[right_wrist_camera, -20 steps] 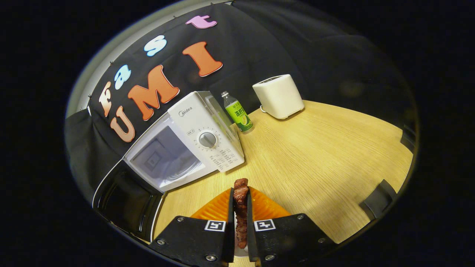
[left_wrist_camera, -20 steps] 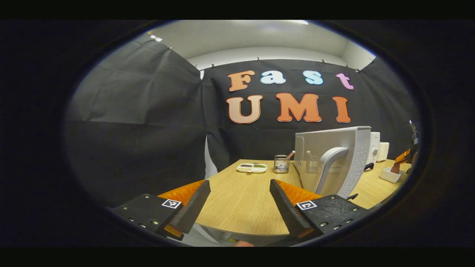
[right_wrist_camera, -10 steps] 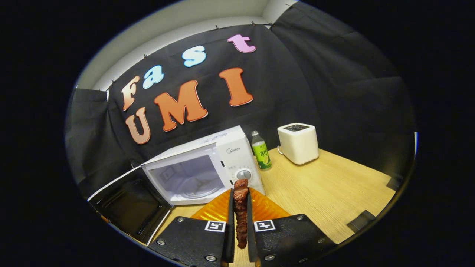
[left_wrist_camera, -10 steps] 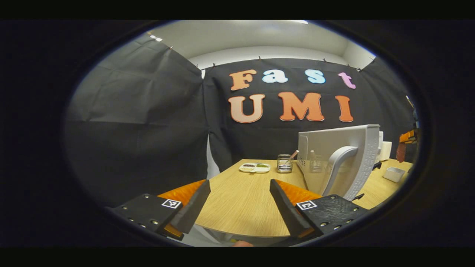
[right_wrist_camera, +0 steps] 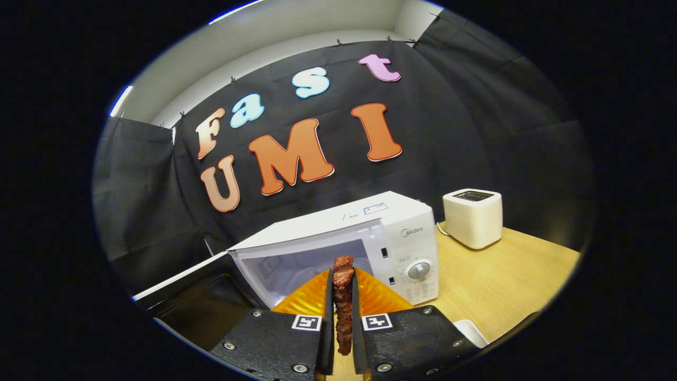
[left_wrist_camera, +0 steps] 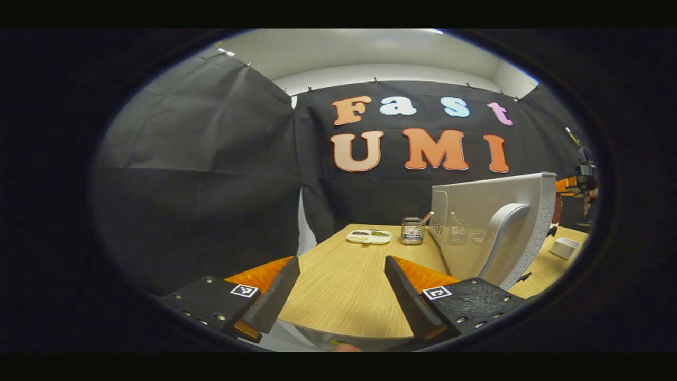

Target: Open the microwave oven with the left hand, put the food in, and close the microwave oven.

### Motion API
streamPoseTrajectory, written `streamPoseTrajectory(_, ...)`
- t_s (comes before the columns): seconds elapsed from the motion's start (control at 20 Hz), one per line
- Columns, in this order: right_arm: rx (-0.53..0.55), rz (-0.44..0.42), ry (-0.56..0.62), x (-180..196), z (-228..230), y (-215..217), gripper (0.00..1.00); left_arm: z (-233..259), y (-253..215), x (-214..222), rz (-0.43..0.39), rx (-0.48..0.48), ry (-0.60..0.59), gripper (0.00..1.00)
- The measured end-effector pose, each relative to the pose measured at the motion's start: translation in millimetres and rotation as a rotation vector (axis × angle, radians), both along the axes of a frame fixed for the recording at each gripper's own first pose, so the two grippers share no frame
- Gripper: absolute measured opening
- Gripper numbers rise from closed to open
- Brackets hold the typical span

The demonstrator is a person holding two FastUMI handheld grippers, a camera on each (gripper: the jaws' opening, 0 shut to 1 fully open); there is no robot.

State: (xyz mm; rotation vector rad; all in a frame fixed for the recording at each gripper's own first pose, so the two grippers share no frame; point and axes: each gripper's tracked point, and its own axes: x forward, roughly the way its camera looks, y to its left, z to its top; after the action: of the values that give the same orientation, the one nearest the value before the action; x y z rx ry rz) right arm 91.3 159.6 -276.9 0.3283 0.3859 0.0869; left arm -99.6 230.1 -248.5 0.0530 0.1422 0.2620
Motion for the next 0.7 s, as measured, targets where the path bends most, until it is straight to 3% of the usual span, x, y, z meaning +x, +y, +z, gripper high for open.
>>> streamPoseTrajectory(0.2, 0.036, -0.043, 0.0, 28.1, -18.9, 26.5, 0.13, -6.4, 14.3, 0.3, 0.024, -0.013, 0.016, 0.95)
streamPoseTrajectory(0.7, 0.3, -0.253, 0.106, 92.0, -97.2, 65.0, 0.14, -20.3, 45.4, -6.1, 0.07, -0.007, 0.068, 0.98)
